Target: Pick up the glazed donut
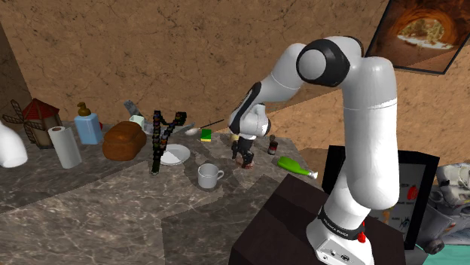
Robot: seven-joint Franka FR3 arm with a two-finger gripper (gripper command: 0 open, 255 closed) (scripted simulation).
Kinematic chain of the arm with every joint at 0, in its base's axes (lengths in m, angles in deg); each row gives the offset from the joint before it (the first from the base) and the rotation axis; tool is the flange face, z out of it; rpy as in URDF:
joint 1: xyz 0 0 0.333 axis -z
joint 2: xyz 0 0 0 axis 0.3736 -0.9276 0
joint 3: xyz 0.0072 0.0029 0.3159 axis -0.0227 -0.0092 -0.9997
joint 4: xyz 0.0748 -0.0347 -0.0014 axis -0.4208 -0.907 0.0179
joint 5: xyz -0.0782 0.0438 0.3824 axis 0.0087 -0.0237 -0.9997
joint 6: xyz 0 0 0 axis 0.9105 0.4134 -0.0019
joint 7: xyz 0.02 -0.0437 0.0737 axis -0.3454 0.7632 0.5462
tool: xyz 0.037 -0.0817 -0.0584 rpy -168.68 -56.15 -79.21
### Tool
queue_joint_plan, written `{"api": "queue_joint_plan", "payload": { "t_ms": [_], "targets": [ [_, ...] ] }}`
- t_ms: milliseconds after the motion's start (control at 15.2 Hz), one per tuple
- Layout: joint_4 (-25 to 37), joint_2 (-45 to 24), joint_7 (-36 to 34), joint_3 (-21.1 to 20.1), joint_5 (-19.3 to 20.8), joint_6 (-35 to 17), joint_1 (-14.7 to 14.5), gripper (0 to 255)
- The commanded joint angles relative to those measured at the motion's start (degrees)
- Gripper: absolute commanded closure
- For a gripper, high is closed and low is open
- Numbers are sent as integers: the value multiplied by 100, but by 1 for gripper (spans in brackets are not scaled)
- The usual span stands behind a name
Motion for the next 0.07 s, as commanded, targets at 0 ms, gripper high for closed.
{"api": "queue_joint_plan", "payload": {
  "t_ms": [0],
  "targets": [
    [-20,51,-43,35,51,27,-27,255]
  ]
}}
